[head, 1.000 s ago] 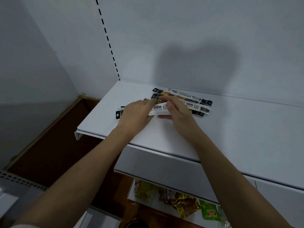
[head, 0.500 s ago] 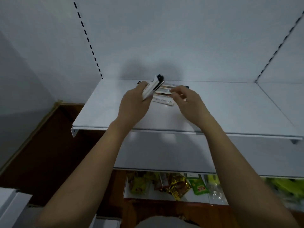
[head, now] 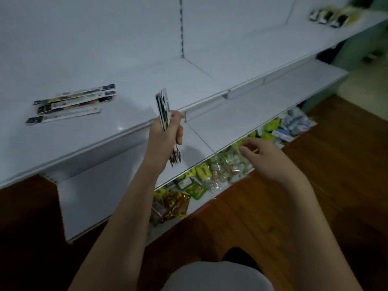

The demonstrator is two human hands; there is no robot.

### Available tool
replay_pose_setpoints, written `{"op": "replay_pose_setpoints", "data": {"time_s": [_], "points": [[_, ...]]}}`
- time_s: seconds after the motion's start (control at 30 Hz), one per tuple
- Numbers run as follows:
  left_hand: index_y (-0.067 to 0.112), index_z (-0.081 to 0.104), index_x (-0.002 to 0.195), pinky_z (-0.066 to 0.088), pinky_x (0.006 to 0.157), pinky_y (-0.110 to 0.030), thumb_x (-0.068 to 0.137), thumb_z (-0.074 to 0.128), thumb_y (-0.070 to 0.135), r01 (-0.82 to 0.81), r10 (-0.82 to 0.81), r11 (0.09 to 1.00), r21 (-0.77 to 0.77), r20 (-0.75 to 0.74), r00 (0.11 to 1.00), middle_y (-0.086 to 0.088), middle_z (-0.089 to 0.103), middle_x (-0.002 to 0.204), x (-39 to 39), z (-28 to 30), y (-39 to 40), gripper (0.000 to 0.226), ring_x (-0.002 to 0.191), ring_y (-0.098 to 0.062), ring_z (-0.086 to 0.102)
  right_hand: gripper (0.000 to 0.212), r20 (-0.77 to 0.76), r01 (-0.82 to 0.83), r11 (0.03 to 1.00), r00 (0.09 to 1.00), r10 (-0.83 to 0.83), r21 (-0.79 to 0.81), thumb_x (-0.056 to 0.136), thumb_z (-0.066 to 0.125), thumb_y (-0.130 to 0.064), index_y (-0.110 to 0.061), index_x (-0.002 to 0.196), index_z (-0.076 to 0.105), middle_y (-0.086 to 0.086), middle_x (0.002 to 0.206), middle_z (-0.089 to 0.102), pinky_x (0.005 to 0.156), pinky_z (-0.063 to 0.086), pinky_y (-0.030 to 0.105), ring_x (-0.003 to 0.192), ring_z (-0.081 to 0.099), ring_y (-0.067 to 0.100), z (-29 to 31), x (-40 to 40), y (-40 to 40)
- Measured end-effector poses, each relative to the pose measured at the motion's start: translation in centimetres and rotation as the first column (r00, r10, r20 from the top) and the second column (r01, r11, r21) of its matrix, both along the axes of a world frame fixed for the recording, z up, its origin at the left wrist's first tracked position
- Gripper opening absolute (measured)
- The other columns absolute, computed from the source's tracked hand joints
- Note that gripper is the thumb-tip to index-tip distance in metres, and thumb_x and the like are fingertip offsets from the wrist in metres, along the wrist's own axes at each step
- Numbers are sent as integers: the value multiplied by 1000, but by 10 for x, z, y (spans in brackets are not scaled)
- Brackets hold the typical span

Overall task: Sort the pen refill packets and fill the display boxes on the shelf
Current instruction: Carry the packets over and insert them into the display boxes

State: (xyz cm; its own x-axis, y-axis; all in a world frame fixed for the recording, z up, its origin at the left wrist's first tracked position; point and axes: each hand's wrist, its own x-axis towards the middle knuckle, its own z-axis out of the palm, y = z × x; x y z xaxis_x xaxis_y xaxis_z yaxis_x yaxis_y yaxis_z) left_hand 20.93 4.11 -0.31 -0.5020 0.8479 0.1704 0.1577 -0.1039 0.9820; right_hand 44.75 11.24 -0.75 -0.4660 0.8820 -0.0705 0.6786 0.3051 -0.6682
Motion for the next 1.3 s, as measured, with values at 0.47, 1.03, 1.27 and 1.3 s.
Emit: {"op": "replay_pose_setpoints", "data": {"time_s": [0.47,1.03,1.27,1.3], "points": [[18,57,90,31,57,-34,100,57,30,447,-445,849,-283,74,892,6,39,58,297,-69,157,15,53,-13,35,26,226,542,792,839,-494,-281,99,51,-46,-27,114,61,-6,109,60,76,52,31,93,58,11,-69,328,14],[23,50,82,31,54,-29,100,56,30,598,-605,698,-393,123,787,9,35,55,462,-92,397,20,48,-10,33,22,276,621,706,784,-557,-339,102,48,-39,-22,109,61,-5,105,62,77,50,32,92,58,13,-79,473,233],[20,58,90,29,50,-31,100,56,25,693,-677,640,-331,185,713,13,36,52,528,-89,524,11,48,-10,34,24,274,654,680,756,-594,-330,102,48,-42,-25,114,60,-7,109,60,75,51,27,91,57,9,-70,516,345],[18,59,93,30,50,-29,100,56,24,701,-681,636,-324,192,707,13,36,53,536,-85,540,9,48,-9,34,24,275,651,679,759,-590,-339,102,48,-43,-26,114,60,-7,108,60,74,51,26,90,58,9,-69,523,359]]}}
